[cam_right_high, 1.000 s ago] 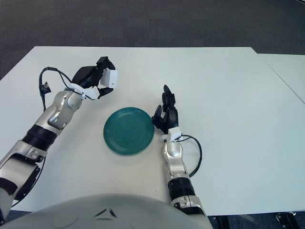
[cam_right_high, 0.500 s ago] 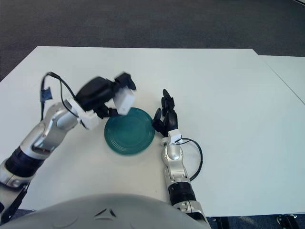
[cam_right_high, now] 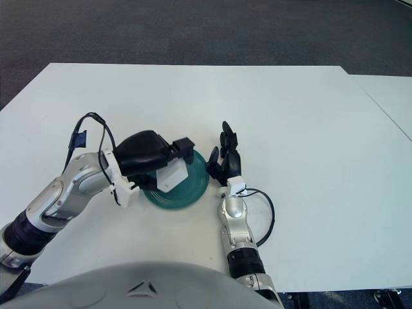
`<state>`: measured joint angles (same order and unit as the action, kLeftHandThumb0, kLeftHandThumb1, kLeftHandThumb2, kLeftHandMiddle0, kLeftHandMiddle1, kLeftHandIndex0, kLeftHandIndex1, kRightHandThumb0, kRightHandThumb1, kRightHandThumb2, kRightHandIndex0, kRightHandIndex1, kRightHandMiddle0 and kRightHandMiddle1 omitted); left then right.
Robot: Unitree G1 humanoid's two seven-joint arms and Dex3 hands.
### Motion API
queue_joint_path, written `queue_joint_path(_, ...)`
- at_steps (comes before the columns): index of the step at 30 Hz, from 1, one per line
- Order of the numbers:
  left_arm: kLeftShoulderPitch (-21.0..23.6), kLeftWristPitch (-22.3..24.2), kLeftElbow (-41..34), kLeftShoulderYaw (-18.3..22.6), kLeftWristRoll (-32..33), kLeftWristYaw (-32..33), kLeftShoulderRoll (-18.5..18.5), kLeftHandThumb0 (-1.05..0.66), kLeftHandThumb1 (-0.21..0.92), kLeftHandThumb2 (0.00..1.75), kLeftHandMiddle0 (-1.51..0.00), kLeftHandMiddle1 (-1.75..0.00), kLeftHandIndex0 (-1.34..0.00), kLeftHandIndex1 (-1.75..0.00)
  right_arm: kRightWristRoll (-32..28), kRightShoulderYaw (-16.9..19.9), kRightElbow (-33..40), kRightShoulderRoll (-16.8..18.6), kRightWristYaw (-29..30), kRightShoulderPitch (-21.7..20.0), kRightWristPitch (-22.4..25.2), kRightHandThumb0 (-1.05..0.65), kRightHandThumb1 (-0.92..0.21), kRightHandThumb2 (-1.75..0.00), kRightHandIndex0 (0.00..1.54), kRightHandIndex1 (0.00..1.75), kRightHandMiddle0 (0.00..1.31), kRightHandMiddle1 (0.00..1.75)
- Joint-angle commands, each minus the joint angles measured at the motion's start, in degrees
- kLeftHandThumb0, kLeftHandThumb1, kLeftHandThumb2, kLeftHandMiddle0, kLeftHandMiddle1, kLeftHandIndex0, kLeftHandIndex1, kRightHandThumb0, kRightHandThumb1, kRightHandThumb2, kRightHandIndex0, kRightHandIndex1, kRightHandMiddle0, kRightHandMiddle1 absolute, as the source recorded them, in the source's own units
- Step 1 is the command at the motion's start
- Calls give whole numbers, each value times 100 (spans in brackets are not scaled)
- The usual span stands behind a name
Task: Put the charger into the plate.
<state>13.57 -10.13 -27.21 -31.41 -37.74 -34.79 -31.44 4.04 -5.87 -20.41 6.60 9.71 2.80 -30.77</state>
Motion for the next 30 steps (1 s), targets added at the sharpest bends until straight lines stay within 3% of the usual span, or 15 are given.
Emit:
queue_joint_path(1,63,-133,70,-159,-71,-344,-47,-48,30,133,-94,-175,-62,-175,-18,-115,-849,298,-18,644,22,-74,-92,-101,16,1,0,46)
queue_joint_path(5,57,-278,152,-237,-44,-503,-58,-46,35,127,-92,-175,-58,-175,-417,119,-1219,326,-212,285,-25,-72,-92,-103,16,0,0,44)
queue_joint_path(8,28,-429,336,-332,-152,-462,-50,-45,37,125,-90,-175,-57,-175,-922,524,-1732,117,-688,52,-151,-72,-92,-103,14,0,0,43)
queue_joint_path(19,298,-655,806,-469,-393,-605,11,-44,41,118,-89,-175,-53,-175,-1779,1064,-2172,398,-1667,31,41,-72,-92,-100,7,0,0,30)
queue_joint_path(23,361,-644,881,-429,-431,-629,64,-44,42,118,-90,-175,-52,-175,-1593,1075,-2292,429,-1432,-55,-81,-74,-92,-97,6,1,0,29)
queue_joint_path(27,414,-652,942,-412,-495,-623,101,-43,46,108,-92,-175,-54,-168,-472,689,-2207,407,-319,-6,-536,-76,-92,-96,8,1,0,31)
queue_joint_path(30,411,-657,997,-387,-549,-555,133,-42,51,94,-91,-175,-57,-158,-101,570,-2323,300,29,-52,-697,-77,-92,-98,8,1,0,30)
